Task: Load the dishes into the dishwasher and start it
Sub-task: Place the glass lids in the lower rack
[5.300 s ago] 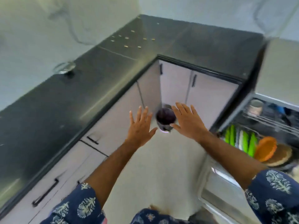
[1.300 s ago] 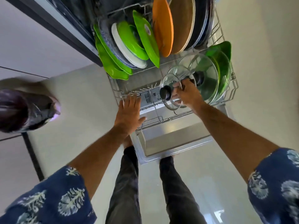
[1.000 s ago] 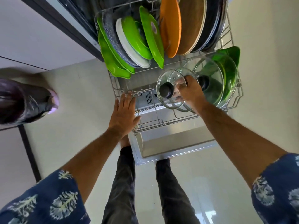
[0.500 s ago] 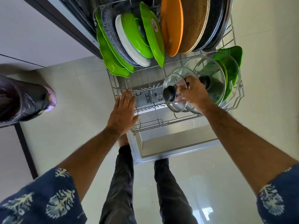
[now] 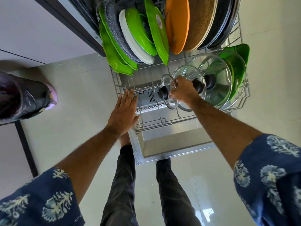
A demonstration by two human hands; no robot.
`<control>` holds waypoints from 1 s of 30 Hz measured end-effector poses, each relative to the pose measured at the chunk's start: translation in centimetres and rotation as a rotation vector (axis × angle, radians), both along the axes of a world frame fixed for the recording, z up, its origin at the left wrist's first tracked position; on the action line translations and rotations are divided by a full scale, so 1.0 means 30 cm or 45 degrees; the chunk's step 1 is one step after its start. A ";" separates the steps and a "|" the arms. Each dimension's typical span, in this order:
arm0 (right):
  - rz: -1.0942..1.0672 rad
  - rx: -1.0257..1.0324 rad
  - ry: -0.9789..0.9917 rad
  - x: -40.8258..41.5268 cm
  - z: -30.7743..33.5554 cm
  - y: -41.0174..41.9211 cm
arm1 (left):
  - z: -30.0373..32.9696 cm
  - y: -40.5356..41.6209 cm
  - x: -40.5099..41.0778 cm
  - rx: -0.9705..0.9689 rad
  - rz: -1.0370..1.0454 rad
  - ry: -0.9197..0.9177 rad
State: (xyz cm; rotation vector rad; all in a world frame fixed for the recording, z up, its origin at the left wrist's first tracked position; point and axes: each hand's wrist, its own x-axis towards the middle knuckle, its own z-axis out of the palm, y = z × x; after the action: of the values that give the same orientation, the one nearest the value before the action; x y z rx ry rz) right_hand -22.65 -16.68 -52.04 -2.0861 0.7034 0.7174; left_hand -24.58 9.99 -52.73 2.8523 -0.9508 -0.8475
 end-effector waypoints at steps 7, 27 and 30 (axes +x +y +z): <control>0.273 -0.264 -0.114 -0.024 0.008 0.014 | 0.009 0.018 -0.010 0.011 0.010 0.057; -1.079 0.141 0.051 -0.511 0.221 -0.050 | 0.253 -0.329 -0.309 -0.731 1.827 0.683; -1.519 0.634 0.245 -0.539 0.186 -0.055 | 0.209 -0.424 -0.383 -0.810 2.603 1.106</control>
State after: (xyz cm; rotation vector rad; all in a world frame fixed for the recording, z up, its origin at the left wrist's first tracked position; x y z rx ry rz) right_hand -38.83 -18.32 -46.47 -0.8710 1.4790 0.3207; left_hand -36.07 -2.74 -46.46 1.2254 1.2998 -0.8015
